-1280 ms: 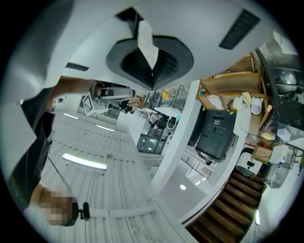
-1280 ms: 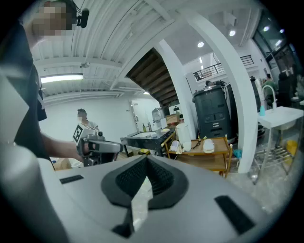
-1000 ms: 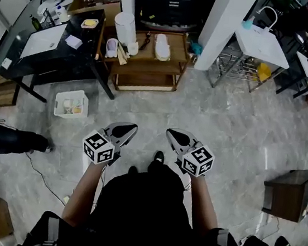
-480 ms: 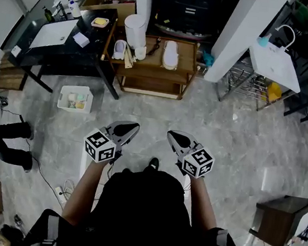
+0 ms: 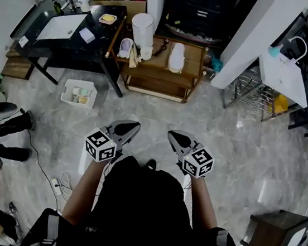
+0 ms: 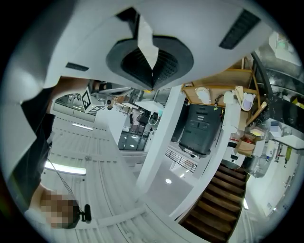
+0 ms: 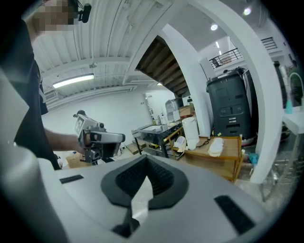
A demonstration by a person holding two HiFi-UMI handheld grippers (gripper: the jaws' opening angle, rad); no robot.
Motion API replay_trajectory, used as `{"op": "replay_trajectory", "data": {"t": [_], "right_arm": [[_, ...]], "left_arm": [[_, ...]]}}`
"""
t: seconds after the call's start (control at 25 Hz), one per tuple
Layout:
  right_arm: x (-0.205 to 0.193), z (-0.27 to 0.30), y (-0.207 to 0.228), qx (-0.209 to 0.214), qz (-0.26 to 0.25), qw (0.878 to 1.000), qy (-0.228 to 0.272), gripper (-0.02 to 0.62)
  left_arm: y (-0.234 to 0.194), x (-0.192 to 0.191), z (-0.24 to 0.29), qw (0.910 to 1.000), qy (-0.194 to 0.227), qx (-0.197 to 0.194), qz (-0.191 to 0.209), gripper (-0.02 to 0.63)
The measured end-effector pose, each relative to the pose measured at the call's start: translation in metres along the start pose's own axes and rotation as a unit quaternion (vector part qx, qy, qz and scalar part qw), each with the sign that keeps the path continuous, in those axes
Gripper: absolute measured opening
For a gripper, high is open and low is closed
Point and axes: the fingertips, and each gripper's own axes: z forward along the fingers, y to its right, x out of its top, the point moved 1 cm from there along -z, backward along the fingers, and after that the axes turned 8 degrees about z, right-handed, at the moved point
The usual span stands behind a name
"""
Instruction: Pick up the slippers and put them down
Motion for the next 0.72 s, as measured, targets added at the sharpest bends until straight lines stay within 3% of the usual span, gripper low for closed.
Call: {"op": "replay_trajectory", "data": {"t": [0.32, 0.72], "right_arm": [[0.016, 0.008, 0.023, -0.009, -0.007, 1.0, 0.003, 0.008], [0.035, 0.005, 0.078, -0.091, 0.03, 0.995, 0.037, 0.008]], "left_arm": [[-0.016, 0.008, 0.023, 1.0, 0.002, -0.002, -0.006, 0.011], [-0.049, 0.02, 0.058, 0.9991, -0.006, -0.041, -0.003, 0.011]]}}
